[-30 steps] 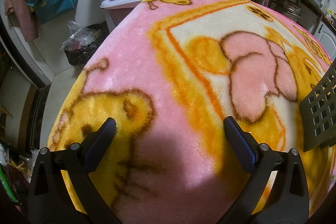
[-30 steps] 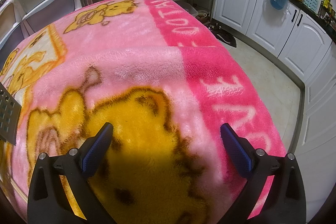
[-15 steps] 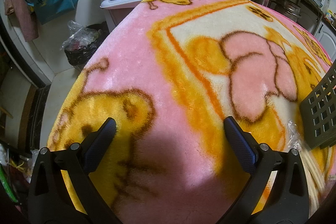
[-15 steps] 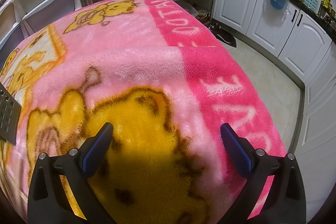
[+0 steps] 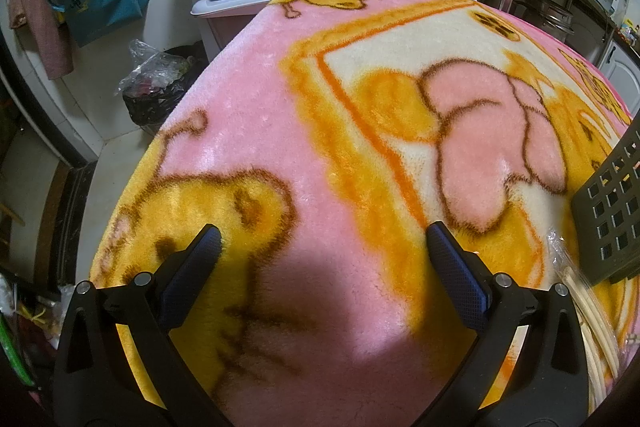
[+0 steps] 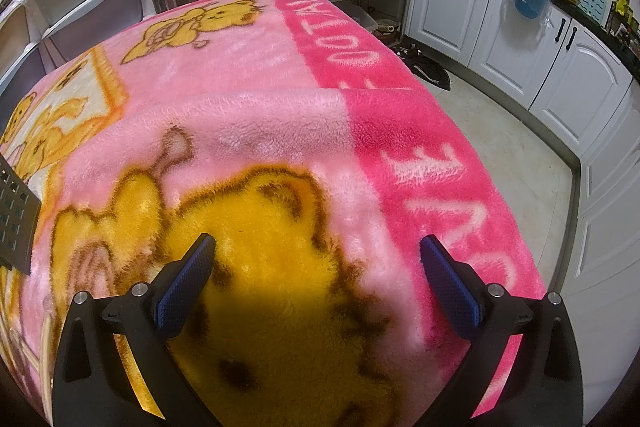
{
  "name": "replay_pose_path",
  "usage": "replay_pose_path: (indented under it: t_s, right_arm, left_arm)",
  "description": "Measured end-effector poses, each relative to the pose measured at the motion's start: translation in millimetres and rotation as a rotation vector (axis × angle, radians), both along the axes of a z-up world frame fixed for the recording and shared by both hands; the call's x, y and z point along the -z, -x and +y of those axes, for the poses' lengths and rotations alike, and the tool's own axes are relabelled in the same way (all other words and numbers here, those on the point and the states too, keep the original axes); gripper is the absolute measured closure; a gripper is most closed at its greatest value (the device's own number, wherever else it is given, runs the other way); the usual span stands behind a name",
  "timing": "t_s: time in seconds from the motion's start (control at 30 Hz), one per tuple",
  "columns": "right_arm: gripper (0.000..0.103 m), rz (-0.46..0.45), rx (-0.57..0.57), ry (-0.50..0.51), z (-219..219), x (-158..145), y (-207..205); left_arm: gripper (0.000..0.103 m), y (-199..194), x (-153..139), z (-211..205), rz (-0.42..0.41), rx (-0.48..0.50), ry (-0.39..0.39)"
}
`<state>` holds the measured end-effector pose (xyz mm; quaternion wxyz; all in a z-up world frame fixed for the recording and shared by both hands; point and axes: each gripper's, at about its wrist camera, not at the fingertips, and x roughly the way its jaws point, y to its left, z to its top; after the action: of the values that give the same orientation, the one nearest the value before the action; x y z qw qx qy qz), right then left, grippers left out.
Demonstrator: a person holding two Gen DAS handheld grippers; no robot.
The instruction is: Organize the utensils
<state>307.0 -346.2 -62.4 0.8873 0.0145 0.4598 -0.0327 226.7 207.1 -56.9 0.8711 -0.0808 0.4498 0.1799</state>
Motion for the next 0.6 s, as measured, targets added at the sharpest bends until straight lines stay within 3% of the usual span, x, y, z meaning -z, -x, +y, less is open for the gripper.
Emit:
replay_pose_path:
  t_s: [0.6]
  right_arm:
    - [0.005,0.000,0.000,0.000,-0.4,0.0,-0.3]
  left_arm:
    - [0.009,0.5,0.3,0.9,0.000,0.001,0.000]
